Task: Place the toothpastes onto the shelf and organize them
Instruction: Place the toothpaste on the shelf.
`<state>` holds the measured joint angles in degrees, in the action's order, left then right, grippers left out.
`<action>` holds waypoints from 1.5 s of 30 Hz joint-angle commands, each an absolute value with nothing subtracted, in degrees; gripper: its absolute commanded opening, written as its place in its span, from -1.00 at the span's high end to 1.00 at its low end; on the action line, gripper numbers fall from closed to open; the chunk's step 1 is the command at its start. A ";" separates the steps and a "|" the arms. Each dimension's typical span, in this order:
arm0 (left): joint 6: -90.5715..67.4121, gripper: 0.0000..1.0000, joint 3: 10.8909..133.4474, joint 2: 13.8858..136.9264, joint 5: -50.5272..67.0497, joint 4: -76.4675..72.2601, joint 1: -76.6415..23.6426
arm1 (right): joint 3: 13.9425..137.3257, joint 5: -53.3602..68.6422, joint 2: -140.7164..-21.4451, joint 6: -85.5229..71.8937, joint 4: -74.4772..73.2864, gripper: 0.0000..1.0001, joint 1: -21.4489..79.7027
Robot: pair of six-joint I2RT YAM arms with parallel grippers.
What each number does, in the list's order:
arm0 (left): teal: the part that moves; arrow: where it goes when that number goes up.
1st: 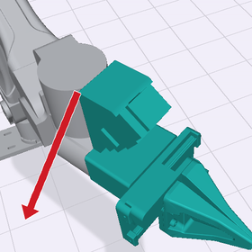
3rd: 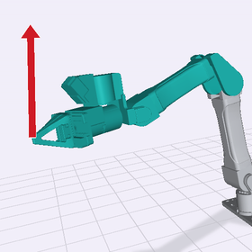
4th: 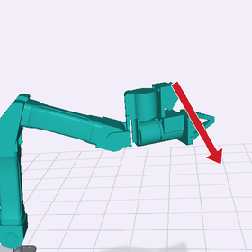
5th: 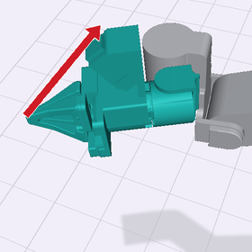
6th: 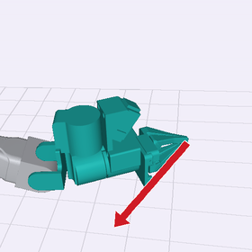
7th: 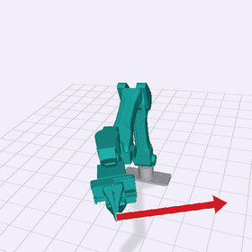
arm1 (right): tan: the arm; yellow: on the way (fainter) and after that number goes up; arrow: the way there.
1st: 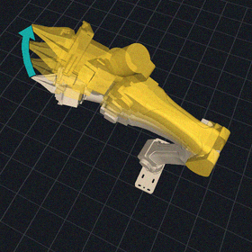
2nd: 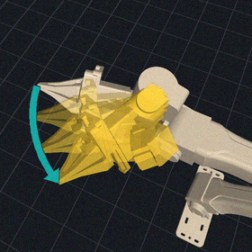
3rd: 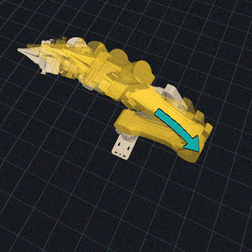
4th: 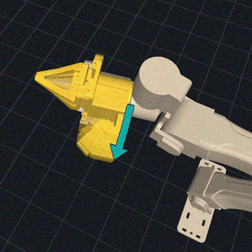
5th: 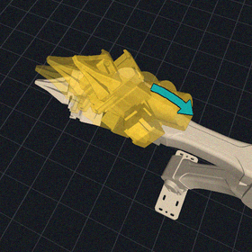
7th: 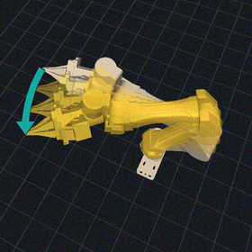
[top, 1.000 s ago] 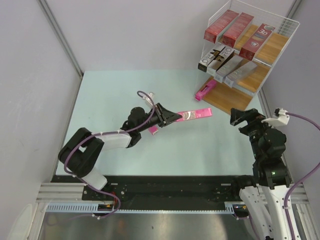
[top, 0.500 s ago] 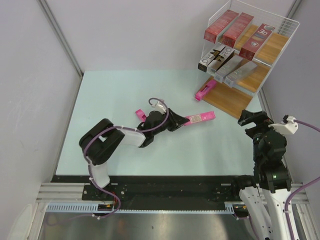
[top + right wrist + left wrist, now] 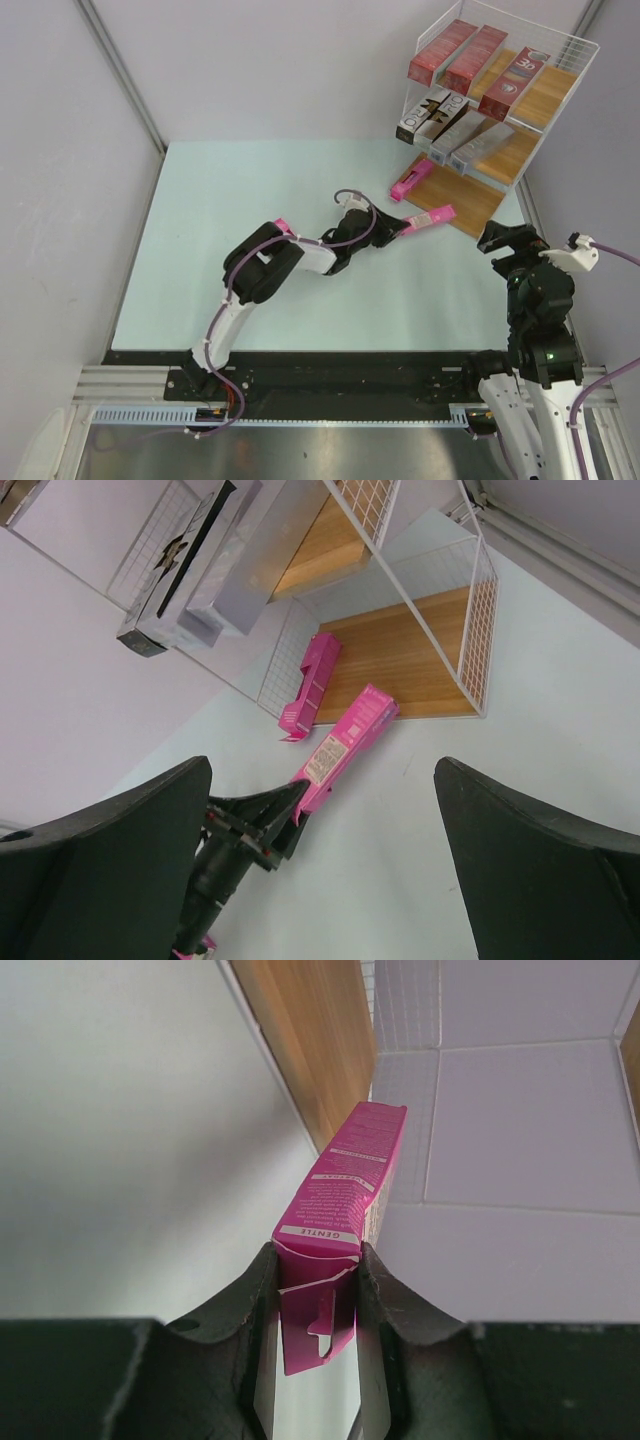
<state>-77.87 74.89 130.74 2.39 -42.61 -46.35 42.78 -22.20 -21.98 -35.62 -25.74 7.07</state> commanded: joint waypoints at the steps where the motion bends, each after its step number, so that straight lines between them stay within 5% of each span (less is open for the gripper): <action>1: -81.83 1.00 87.33 134.80 -4.38 -41.67 -48.07 | 45.26 -23.38 -21.18 -35.95 -25.40 -0.99 7.47; 11: -85.95 0.91 108.45 148.43 -11.24 -31.21 -49.04 | 45.79 -23.03 -20.83 -35.25 -26.81 -0.99 7.82; 28: -93.43 0.85 110.65 152.04 -16.70 -31.55 -46.76 | 46.58 -22.68 -20.92 -33.75 -28.39 -0.99 8.61; 39: -92.28 0.50 118.83 155.74 -15.64 -27.42 -46.76 | 47.02 -21.71 -20.92 -33.84 -29.09 -0.99 8.70; 45: -90.71 0.08 118.74 155.30 -14.77 -26.81 -46.67 | 47.02 -21.36 -20.83 -33.75 -29.18 -0.99 8.70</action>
<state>-90.00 115.87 156.03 -14.39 -26.79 -46.59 44.58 -21.56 -21.30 -34.48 -29.54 8.43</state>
